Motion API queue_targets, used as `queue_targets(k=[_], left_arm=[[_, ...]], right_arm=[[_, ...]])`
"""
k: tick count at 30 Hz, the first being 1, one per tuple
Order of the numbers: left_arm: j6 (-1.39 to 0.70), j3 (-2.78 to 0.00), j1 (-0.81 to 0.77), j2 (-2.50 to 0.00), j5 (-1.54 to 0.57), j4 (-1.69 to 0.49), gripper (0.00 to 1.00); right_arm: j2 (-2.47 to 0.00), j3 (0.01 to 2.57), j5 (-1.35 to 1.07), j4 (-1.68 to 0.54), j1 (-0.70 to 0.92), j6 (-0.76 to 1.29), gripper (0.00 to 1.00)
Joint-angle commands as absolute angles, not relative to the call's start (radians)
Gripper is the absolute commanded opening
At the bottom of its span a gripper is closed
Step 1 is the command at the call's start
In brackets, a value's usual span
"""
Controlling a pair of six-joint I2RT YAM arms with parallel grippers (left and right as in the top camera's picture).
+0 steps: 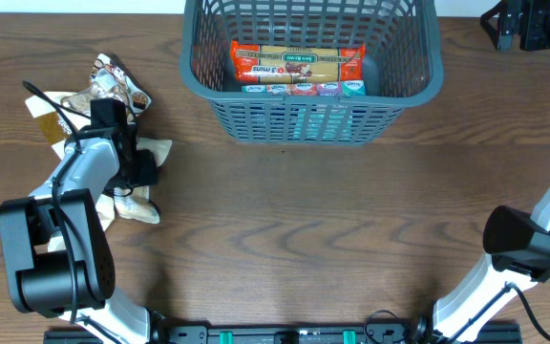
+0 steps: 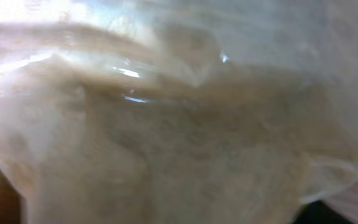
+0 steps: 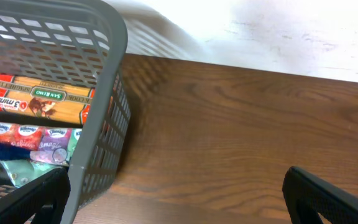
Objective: Pack container
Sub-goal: 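Reach the left gripper to the cream snack pouches and grasp one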
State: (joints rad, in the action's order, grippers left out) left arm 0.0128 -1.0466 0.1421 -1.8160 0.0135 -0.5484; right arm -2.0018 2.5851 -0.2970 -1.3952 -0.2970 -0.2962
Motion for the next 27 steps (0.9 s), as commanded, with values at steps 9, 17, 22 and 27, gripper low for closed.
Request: queue_targets(k=[9,17,22,27], left_arm=[[-0.077,-1.065,0.145,-1.795,0.033,-0.647,0.06],[-0.083,-1.134,0.146,-1.559,0.034,-0.688,0.06],[-0.092,-1.19,0.145,-1.374,0.033,-0.689,0.06],[-0.113,-1.28,0.144,-1.251,0.03,-0.699,0.05]], right_arm=[[-2.006,2.584,-0.304,-1.407,-0.293,-0.304,0.99],[-2.006,2.584,-0.303,-1.407,-0.293,-0.304,0.99],[-2.006,2.584,-0.303,-1.408,-0.293,-0.304,0.99],[-2.006,2.584,-0.303,-1.423,-0.293,-0.304,0.99]])
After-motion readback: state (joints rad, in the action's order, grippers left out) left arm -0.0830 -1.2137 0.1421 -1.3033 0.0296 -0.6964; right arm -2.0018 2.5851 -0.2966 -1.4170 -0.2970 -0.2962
